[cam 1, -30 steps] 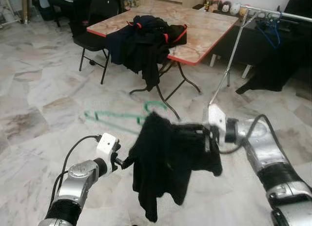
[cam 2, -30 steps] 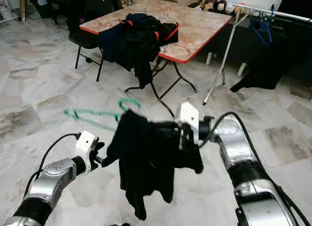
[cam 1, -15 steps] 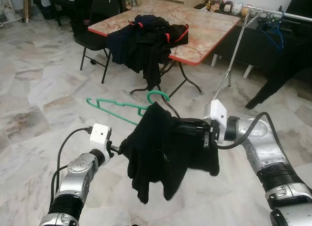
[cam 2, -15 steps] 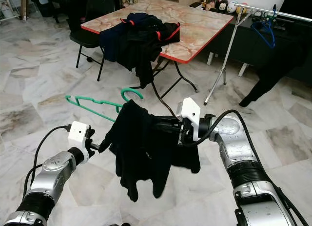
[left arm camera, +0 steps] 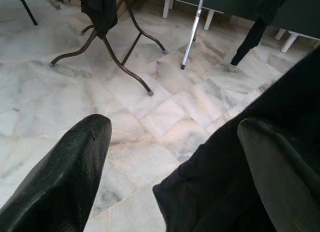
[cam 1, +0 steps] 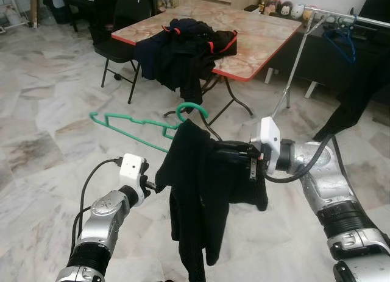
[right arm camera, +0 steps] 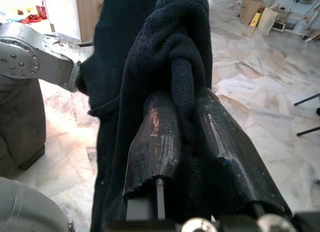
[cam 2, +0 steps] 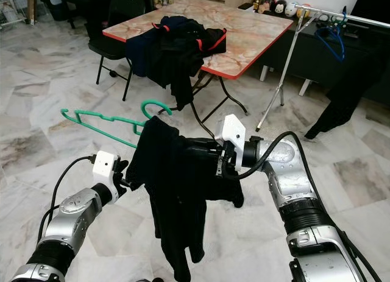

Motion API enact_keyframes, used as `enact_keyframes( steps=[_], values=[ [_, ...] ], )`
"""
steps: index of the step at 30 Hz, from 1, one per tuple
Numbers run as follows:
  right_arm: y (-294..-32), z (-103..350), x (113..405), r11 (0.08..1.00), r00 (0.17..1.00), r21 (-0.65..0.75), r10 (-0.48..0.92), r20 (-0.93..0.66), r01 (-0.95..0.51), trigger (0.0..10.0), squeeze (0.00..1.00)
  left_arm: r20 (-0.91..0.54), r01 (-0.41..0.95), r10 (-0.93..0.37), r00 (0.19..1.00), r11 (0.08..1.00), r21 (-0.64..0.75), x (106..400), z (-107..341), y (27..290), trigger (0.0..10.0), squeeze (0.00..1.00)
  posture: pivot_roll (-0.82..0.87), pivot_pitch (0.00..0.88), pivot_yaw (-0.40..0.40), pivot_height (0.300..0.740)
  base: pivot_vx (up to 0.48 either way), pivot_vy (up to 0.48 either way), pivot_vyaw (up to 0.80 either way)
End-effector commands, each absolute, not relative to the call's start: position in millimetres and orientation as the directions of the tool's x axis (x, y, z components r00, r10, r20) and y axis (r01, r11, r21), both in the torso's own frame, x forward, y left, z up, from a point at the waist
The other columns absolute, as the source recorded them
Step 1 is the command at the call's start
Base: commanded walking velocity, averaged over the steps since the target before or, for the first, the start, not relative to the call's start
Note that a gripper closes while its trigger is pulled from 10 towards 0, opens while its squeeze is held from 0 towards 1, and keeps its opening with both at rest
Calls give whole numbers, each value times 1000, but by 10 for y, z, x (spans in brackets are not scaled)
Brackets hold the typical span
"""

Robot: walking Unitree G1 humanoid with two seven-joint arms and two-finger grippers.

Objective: Hang hanger

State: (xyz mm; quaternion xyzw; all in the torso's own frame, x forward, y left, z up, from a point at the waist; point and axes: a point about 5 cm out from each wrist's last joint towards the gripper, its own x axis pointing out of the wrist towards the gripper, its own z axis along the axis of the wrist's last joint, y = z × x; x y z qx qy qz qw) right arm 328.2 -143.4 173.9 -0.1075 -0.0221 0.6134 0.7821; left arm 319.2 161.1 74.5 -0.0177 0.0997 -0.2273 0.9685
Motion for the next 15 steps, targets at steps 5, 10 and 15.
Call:
enact_keyframes(
  steps=[5, 10, 15],
  values=[
    [-1373, 1852, 3243, 196, 216, -225, 974, -67, -954, 10000, 0, -162, 462, -469, 868, 883, -83, 3213, 797, 1561, 10000, 1000, -139, 0, 0, 740, 0, 0, 0],
    [-1308, 1840, 3192, 145, 163, -214, 984, -74, -966, 10000, 0, -127, 500, -508, 852, 861, -89, 3212, 846, 1498, 10000, 0, -137, 0, -1, 740, 0, 0, 0],
    [-1295, 1828, 3169, 134, 153, -208, 985, -79, -969, 10000, 0, -110, 530, -536, 837, 844, -82, 3205, 879, 1463, 10000, 0, -137, 0, -1, 740, 0, 0, 0]
  ],
)
